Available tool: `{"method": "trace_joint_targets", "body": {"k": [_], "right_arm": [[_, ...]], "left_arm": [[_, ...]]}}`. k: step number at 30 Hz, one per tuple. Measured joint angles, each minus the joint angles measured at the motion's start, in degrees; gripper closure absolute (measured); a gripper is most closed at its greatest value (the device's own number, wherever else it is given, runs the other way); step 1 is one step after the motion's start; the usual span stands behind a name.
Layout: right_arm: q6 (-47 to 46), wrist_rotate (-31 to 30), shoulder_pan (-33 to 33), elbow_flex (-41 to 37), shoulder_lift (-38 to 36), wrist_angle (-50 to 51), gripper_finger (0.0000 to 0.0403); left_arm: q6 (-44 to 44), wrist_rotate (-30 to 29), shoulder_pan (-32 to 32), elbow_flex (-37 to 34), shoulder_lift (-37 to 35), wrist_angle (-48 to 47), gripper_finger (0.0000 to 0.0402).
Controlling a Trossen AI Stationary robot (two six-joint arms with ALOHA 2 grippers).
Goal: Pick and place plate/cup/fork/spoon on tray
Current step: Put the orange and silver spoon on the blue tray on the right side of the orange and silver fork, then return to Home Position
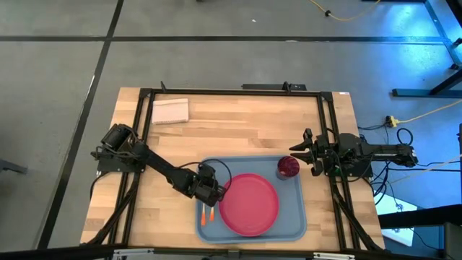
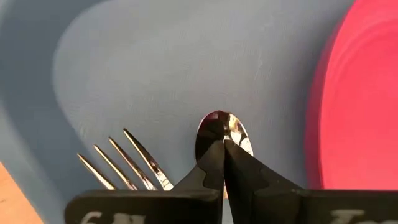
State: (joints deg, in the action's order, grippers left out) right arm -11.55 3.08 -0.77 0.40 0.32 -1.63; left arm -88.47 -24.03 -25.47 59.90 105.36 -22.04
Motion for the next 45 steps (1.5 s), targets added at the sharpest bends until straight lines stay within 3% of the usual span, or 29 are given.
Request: {"method": "trace_joint_targets", "body": {"k": [12,19,25,29,31,34,41,45], "right_arm": [[0.00,-0.01,0.01,0.00,0.00,0.00,0.0293],[0.02,-0.01,0.01,0.00,0.00,0.01,0.0293],[0.63,-0.04,0.01,0.00,0.00,-0.03,0.0293],[8.03,-2.30,0.01,0.00,0.00,0.05,0.0293],[6.10,-2.38,0.01,0.01,0.00,0.10,0.0293],[2.90,-2.35,0.01,0.02,-0.11,-0.56,0.0293],[4.81,0.05,0.01,1.77,-0.07,0.41,0.0293],[7.33,0.05,0.01,5.56,-0.11,6.03,0.0293]], "left_arm": [[0.07,1.71,0.32,0.00,-1.16,-0.26,0.0401],[1.85,1.64,0.31,-0.02,-6.17,-3.49,0.0401],[14.94,1.23,0.33,-0.03,-13.31,-2.44,0.0401],[25.05,0.40,-0.74,-0.04,-18.02,1.86,0.0401],[30.03,1.24,-1.01,0.04,-20.02,4.47,0.0401],[34.87,2.58,-1.47,0.01,-22.84,4.55,0.0402],[41.28,0.39,-1.82,0.00,-23.87,4.76,0.0402],[52.26,6.94,-1.27,-0.62,-23.87,0.76,0.0401]]}}
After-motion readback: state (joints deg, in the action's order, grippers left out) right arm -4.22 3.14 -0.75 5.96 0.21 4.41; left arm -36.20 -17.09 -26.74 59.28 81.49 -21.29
